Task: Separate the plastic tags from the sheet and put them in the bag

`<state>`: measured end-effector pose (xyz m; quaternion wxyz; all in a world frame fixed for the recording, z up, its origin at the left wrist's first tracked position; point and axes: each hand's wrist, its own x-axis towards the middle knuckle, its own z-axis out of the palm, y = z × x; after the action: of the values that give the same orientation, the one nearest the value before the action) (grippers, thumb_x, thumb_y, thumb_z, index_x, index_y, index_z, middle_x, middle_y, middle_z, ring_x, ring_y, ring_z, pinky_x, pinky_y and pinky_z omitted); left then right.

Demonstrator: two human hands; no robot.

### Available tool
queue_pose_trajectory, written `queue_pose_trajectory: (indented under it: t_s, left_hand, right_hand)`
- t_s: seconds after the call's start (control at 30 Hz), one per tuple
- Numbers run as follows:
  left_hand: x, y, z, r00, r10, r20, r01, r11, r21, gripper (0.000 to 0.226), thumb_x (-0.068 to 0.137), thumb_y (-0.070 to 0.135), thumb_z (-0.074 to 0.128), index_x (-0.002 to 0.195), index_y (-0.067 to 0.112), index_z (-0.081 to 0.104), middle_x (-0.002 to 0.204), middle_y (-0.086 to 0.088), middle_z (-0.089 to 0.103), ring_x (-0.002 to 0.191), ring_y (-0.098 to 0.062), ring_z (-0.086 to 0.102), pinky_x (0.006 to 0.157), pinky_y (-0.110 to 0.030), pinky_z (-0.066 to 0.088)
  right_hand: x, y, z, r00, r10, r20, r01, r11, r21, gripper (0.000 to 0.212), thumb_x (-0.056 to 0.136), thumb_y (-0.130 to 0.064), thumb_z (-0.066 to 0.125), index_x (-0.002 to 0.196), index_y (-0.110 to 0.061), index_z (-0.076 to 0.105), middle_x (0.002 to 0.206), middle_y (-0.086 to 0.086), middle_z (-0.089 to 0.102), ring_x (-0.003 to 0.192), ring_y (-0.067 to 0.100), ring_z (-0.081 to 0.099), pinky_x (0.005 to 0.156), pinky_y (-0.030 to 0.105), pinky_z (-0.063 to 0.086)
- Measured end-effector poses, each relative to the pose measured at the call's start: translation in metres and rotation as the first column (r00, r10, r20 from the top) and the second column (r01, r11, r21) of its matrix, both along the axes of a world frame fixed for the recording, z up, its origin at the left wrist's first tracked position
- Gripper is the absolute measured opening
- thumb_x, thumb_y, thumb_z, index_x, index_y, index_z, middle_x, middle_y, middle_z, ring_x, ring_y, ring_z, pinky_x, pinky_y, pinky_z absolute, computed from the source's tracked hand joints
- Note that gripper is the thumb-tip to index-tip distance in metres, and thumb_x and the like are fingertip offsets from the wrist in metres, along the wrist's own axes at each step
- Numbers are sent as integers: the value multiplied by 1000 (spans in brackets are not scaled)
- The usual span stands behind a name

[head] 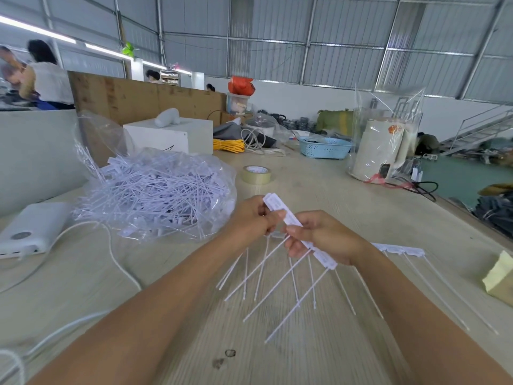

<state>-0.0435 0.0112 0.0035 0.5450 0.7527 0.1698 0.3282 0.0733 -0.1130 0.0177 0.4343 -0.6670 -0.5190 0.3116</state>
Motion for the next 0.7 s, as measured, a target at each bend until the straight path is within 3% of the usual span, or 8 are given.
queue_pose_trajectory:
  t_s: [0.07,0.13,0.27,0.37,0.43,0.57,0.7]
  left_hand:
    - [0,-2,-1,999,-23,-29,23,1000,2,26,91,25,61,84,0,63,56,-2,54,49,-13,46,54,-25,38]
    - [0,-5,-1,999,-17,-31,18,1000,21,36,91,35,58,81,1,64,55,-1,54,45,-10,45,50,-22,36]
    - [0,-7,2,1000,-1,6,1,999,-45,38,92,41,54,73,9,62,55,-2,54,44,-11,44,46,-19,34]
    - [-1,-4,3,999,29,14,-29,1000,-9,34,94,35,53,70,13,62,55,-2,55,47,-12,47,46,-20,36]
    - [-2,-4,2,1000,-2,4,2,1000,6,33,94,32,54,72,10,62,55,-3,56,45,-10,48,47,-20,38]
    - [-3,-3,1,999,-28,21,28,1000,0,34,92,38,55,74,11,62,55,0,58,49,-10,50,52,-21,40]
    - [-2,-3,0,999,-39,15,39,999,-14,38,93,45,50,71,17,62,56,1,59,49,-11,50,53,-23,40]
  right_hand:
    - [-3,0,1,998,1,61,-1,1000,7,16,94,-10,52,85,-12,64,72,5,61,51,13,54,57,26,47]
    - [-5,1,2,997,9,75,-10,1000,10,18,95,-19,53,86,-11,66,75,6,60,48,12,45,51,23,40]
    - [-7,4,0,1000,-10,-13,10,998,58,38,95,-38,46,86,-7,66,85,17,55,66,29,37,46,26,27]
    - [-9,6,1,998,31,55,-31,1000,-1,34,96,-35,47,79,-13,67,73,14,52,53,25,34,42,22,25]
    - [-9,7,0,997,24,79,-24,1000,-1,33,97,-31,46,85,-9,67,71,10,54,45,18,33,41,21,26]
    - [-8,6,0,995,15,98,-20,999,47,30,99,-24,44,97,-1,63,73,9,57,39,14,33,41,23,25]
    - [-6,6,-1,996,16,82,-23,996,88,24,99,-20,45,91,-7,63,73,10,57,40,17,31,41,22,24]
